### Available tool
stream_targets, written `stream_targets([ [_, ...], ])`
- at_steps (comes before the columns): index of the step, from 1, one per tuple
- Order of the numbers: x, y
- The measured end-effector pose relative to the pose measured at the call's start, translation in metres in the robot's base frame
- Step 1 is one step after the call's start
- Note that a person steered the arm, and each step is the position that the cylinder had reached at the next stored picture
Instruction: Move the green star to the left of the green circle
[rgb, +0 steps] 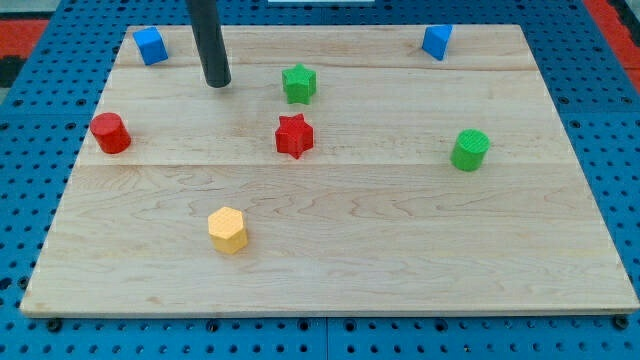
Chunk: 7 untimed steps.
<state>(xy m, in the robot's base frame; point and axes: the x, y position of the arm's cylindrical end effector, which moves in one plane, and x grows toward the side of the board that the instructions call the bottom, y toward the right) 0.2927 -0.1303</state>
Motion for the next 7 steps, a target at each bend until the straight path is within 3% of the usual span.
stream_targets([
  [1, -0.033, 0.045],
  [2, -0.021, 0.08],
  [5, 0.028, 0.084],
  [6, 0.05, 0.138],
  [7, 0.041, 0.182],
])
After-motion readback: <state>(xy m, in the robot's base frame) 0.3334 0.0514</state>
